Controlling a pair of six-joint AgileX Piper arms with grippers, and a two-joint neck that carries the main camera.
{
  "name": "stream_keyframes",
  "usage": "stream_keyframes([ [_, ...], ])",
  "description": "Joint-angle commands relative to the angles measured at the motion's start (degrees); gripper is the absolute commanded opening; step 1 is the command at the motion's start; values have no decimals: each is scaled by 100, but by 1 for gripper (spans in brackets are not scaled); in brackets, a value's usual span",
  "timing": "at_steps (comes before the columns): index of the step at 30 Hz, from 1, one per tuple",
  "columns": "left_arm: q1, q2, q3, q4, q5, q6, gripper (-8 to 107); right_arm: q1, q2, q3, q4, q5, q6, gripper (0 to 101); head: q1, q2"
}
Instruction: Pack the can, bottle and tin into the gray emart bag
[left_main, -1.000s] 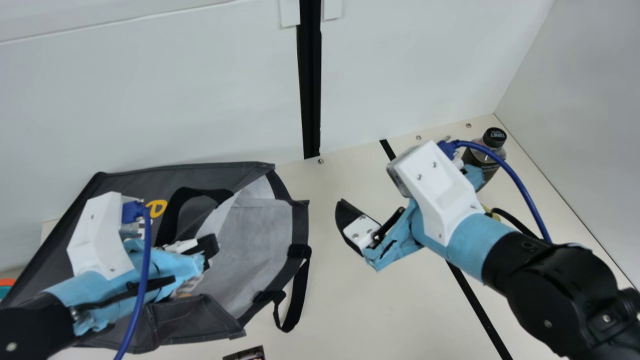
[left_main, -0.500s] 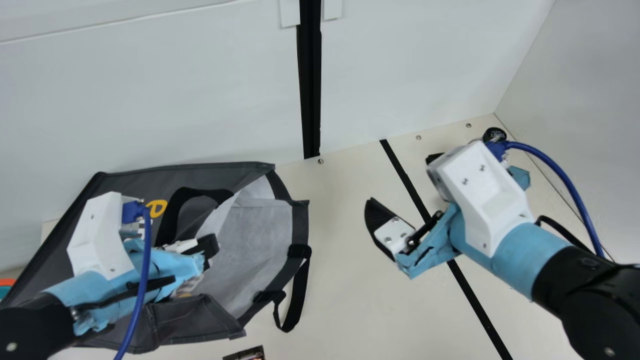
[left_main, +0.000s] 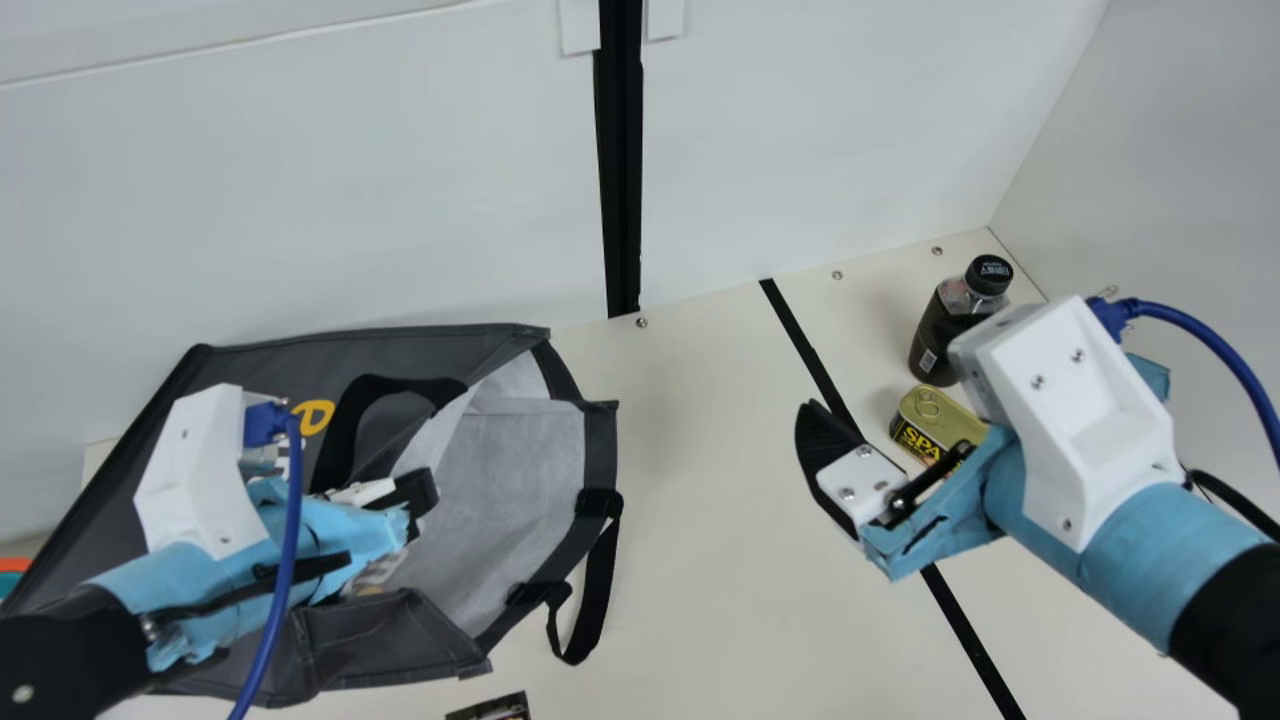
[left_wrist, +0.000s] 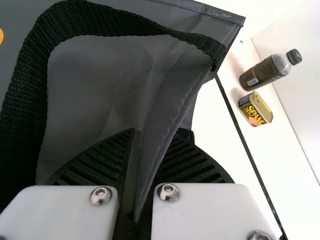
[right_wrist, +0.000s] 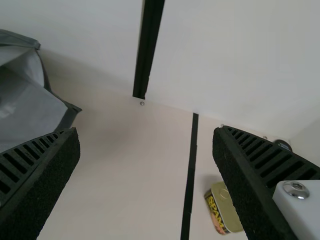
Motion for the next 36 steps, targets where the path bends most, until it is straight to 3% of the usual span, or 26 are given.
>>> stream_keyframes([
  [1, 0, 0, 0, 0, 0, 0, 10, -66, -38, -15, -91, 36, 89, 91, -130, -5],
  [21, 0, 0, 0, 0, 0, 0, 10, -765, -245, -477, -1233, 1003, 1323, 91, -130, -5],
  [36, 0, 0, 0, 0, 0, 0, 10, -790, -32, -1061, -2073, 1828, 2093, 91, -130, -5],
])
